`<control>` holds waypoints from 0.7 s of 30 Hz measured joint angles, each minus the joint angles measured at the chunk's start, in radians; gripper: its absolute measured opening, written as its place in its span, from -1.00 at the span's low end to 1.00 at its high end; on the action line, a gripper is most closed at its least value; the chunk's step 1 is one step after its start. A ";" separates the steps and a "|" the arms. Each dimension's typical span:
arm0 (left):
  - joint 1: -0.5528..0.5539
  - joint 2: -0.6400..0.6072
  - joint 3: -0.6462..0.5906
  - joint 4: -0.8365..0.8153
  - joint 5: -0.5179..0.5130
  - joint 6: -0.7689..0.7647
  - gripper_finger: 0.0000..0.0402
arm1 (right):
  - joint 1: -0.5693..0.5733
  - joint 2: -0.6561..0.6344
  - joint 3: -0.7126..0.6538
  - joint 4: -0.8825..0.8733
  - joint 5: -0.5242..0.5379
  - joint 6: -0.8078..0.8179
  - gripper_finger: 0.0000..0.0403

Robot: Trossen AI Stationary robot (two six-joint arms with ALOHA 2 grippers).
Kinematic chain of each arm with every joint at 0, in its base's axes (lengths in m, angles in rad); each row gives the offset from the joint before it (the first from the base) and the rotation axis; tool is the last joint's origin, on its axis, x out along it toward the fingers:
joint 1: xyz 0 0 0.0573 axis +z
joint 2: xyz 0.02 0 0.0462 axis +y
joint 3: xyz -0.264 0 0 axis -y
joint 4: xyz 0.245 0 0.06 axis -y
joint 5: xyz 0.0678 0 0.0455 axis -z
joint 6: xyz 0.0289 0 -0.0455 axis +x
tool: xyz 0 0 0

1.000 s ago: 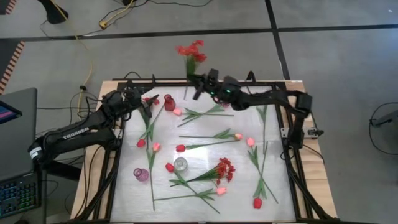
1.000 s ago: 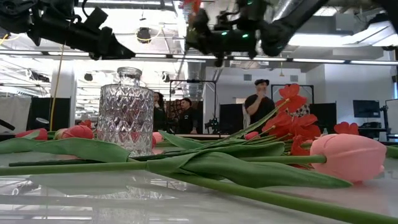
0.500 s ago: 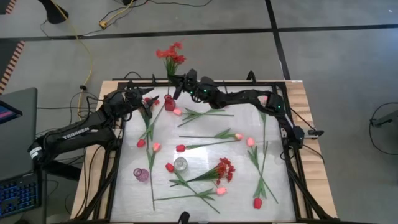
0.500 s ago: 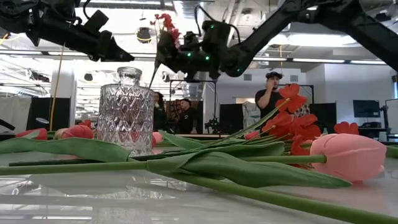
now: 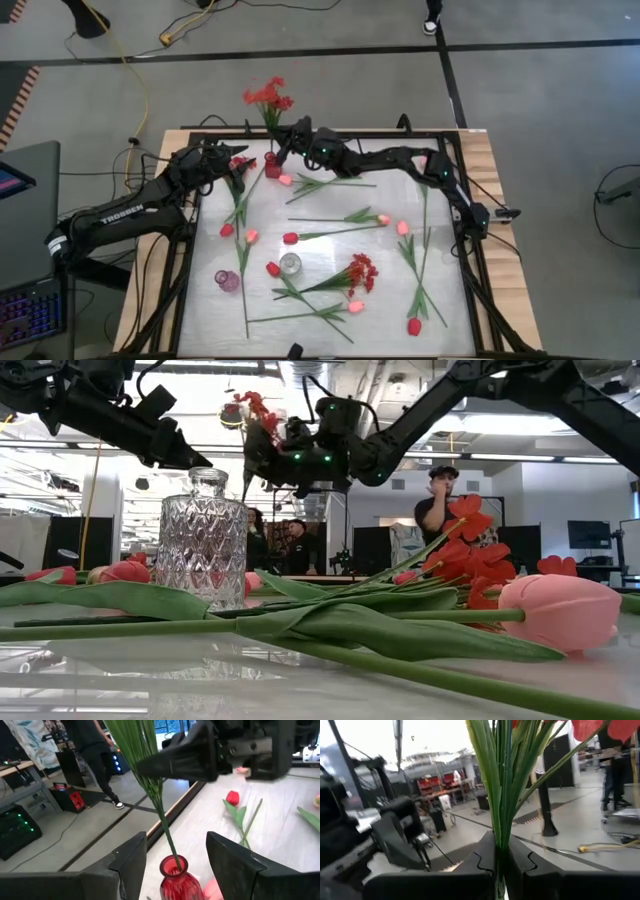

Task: Sort flowers into vase by color
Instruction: Put the orange flowers into the red vase

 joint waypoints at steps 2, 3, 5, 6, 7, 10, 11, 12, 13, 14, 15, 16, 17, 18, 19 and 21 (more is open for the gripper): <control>0.000 0.000 0.000 0.000 0.000 0.000 -0.03 | 0.006 0.000 0.000 -0.003 0.002 -0.022 -0.79; 0.000 0.000 0.000 0.000 0.000 0.000 -0.03 | 0.009 0.000 0.000 -0.002 0.003 -0.030 -0.79; 0.000 0.000 0.000 0.000 0.000 0.000 -0.03 | 0.015 0.000 0.000 -0.003 0.014 -0.042 -0.79; 0.000 0.000 0.000 0.000 0.000 0.000 -0.03 | 0.018 0.000 0.000 -0.009 0.028 -0.042 -0.79; 0.000 0.000 0.000 0.000 0.000 0.000 -0.03 | 0.021 0.008 0.001 -0.009 0.040 -0.042 -0.79; 0.000 0.000 0.000 0.000 0.001 -0.003 -0.03 | 0.022 0.034 0.000 0.023 0.047 -0.016 -0.79; 0.000 0.000 0.000 0.001 0.001 -0.008 -0.03 | 0.022 0.051 0.002 0.027 0.051 -0.004 -0.79; 0.000 0.000 0.000 0.001 0.001 -0.012 -0.03 | 0.022 0.073 0.009 0.049 0.052 -0.002 -0.79; 0.000 0.000 0.000 0.001 0.001 -0.016 -0.03 | 0.022 0.082 0.011 0.061 0.052 0.000 -0.79; 0.000 0.000 0.000 0.000 0.002 -0.019 -0.03 | 0.022 0.084 0.009 0.055 0.051 0.009 -0.79; -0.002 -0.001 0.000 0.001 0.003 -0.021 -0.03 | 0.022 0.092 0.009 0.050 0.052 0.017 -0.79; -0.002 -0.001 0.000 0.002 0.008 -0.023 -0.03 | 0.022 0.106 0.018 0.058 0.052 0.018 -0.79; -0.002 0.000 0.000 0.000 0.010 -0.022 -0.03 | 0.022 0.110 0.021 0.060 0.052 0.018 -0.79; -0.002 0.000 0.000 -0.001 0.010 -0.022 -0.03 | 0.022 0.112 0.020 0.049 0.050 0.019 -0.79; -0.003 -0.001 0.000 0.001 0.011 -0.022 -0.03 | 0.022 0.112 0.019 0.041 0.049 0.019 -0.79; -0.003 0.000 0.000 0.000 0.012 -0.019 -0.03 | 0.023 0.113 0.019 0.014 0.049 0.019 -0.78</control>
